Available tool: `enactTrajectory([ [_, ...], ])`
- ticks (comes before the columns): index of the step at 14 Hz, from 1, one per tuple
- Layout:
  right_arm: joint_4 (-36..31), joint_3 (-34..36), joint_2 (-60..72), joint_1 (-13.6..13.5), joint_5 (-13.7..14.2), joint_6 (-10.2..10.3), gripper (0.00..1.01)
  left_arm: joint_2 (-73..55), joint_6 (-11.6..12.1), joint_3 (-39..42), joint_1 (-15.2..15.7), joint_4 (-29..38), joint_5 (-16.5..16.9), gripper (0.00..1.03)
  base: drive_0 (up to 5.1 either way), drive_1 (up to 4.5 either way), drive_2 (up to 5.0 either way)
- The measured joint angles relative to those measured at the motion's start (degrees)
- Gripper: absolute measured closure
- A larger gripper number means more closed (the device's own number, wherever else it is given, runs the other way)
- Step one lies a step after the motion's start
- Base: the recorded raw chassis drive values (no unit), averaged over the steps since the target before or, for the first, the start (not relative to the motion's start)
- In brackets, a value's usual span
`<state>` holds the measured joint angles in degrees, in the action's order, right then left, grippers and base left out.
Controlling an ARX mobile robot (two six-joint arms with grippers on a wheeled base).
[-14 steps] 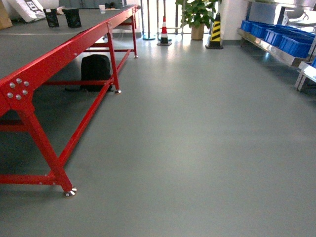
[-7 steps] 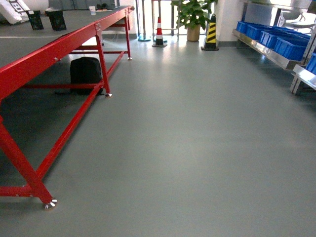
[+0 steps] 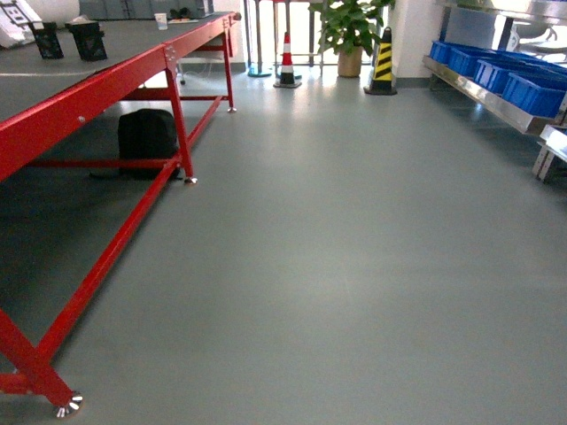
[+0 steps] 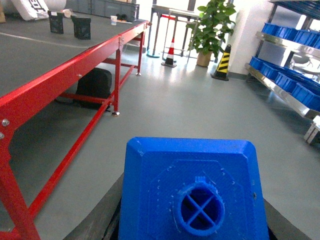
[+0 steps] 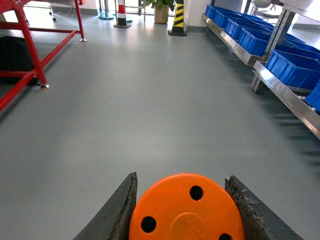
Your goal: Sort blue parts and orange caps into right shelf containers
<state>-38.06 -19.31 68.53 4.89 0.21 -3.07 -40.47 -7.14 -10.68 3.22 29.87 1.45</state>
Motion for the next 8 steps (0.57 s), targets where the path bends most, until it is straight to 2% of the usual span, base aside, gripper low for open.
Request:
enactTrajectory([
  [8, 0.2, 0.0, 0.0, 0.0, 0.0, 0.0, 0.57, 0.0, 0.0, 0.0, 0.0, 0.0, 0.0, 0.58, 0.3, 4.59, -4.0],
])
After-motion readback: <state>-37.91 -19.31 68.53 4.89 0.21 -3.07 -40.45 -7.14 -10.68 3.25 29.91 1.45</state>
